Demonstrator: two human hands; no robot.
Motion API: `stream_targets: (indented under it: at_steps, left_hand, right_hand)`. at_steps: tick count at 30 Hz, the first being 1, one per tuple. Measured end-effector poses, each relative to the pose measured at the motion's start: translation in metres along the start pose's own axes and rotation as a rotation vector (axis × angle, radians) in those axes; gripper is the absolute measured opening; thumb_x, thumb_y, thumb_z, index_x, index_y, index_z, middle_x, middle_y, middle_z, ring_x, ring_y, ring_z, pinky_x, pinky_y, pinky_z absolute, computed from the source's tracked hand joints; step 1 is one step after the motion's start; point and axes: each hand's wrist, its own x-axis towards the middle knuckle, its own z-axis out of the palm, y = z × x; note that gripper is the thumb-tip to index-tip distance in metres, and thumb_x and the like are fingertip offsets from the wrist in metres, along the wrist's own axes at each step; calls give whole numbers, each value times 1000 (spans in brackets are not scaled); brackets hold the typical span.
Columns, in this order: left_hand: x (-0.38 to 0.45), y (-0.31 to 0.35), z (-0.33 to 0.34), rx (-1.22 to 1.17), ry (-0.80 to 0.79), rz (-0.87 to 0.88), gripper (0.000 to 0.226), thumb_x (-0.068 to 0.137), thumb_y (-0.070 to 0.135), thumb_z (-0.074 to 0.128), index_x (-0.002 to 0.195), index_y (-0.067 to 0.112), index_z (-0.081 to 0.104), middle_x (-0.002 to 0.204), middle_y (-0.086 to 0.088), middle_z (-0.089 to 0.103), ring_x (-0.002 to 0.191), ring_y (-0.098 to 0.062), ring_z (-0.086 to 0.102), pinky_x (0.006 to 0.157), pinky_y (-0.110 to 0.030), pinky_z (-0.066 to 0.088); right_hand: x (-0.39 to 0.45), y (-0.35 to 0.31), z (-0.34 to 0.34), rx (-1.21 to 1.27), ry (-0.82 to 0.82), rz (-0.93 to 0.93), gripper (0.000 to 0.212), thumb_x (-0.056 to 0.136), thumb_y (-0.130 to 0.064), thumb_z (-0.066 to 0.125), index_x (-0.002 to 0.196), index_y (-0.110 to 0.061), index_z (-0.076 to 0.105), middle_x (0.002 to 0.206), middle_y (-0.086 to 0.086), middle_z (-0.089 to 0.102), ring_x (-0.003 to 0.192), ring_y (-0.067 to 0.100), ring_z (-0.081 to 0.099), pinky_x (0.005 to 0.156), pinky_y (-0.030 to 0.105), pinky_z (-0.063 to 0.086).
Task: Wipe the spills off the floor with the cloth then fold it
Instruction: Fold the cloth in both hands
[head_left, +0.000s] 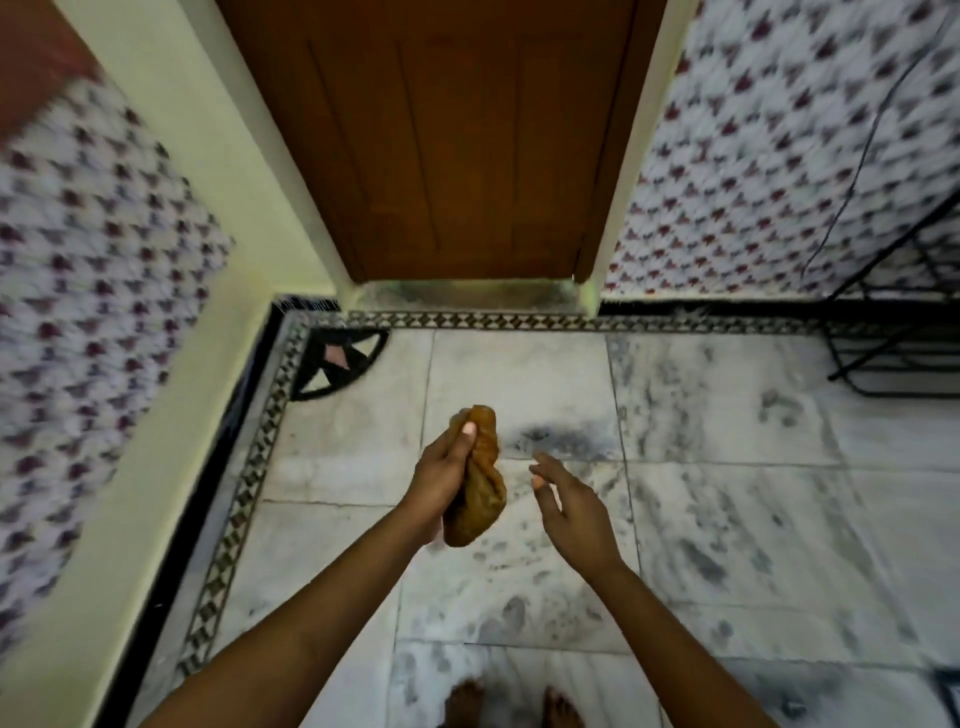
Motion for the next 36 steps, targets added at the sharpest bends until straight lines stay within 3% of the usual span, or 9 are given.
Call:
stream_targets:
  at_steps: [5, 7, 10, 15, 19, 26, 31, 33, 36]
  left_hand:
    - [-72, 83, -22, -54, 24, 165, 52, 95, 48, 41, 137, 19, 47, 135, -3, 53, 120, -19, 51, 97, -30, 39]
    - [-95, 107, -26, -120, 41, 220, 48, 96, 47, 39, 133, 18, 51, 131, 1, 53, 116, -16, 51, 96, -30, 37]
    - [-124, 133, -28, -192, 66, 277, 46, 95, 50, 39, 127, 21, 56, 131, -4, 56, 119, -21, 51, 97, -34, 39]
    - [-161, 167, -36, -195, 50, 394, 37, 93, 54, 37, 112, 36, 63, 133, -3, 53, 125, -23, 45, 106, -41, 36]
    - [-190, 177, -35, -202, 73, 417, 36, 97, 47, 36, 115, 32, 63, 131, -4, 54, 120, -24, 48, 100, -40, 40]
    - [-225, 193, -54, -239, -19, 498, 39, 96, 42, 42, 111, 18, 69, 121, -9, 64, 118, -26, 56, 106, -44, 37]
    - [-240, 204, -72, -400, -138, 556, 48, 90, 36, 49, 119, -1, 61, 125, -19, 61, 119, -32, 56, 107, -46, 36]
    - [-246, 210, -78, -426, -205, 578, 55, 89, 34, 50, 125, -7, 52, 128, -21, 58, 120, -33, 56, 105, -43, 38]
    - [-250, 213, -89, -407, -183, 601, 51, 92, 32, 46, 125, -6, 53, 125, -18, 61, 117, -31, 57, 102, -41, 41]
  right_hand:
    - [-7, -102, -43, 280, -31, -17, 24, 99, -19, 43, 119, -28, 53, 115, 3, 65, 108, 20, 61, 95, 37, 48]
    - [-8, -136, -58, 424, -56, 10, 21, 100, -18, 40, 113, -30, 52, 112, 5, 64, 103, 22, 62, 90, 34, 49]
    - [-9, -173, -76, 558, -167, 52, 26, 101, -23, 39, 125, -20, 48, 122, 6, 57, 103, 20, 59, 81, 27, 47]
    - [-21, -200, -113, 613, -232, 30, 25, 100, -24, 41, 123, -21, 51, 115, -2, 53, 94, 10, 55, 68, 13, 44]
    - [-29, -199, -131, 542, -238, -64, 21, 100, -26, 41, 116, -22, 53, 121, 3, 58, 95, 8, 57, 83, 22, 46]
    - [-36, -224, -144, 494, -255, -209, 43, 95, -26, 53, 135, -23, 41, 132, -3, 47, 120, 15, 45, 95, 30, 39]
    - [-33, -258, -146, 563, -347, -212, 60, 88, -33, 62, 140, -25, 34, 133, -3, 42, 120, 16, 41, 100, 35, 36]
    - [-31, -269, -147, 603, -400, -198, 50, 86, -32, 65, 131, -28, 44, 134, -1, 46, 119, 18, 46, 101, 36, 40]
    - [-33, -284, -146, 692, -398, -219, 18, 86, -22, 65, 101, -30, 59, 114, 2, 61, 106, 17, 56, 91, 34, 48]
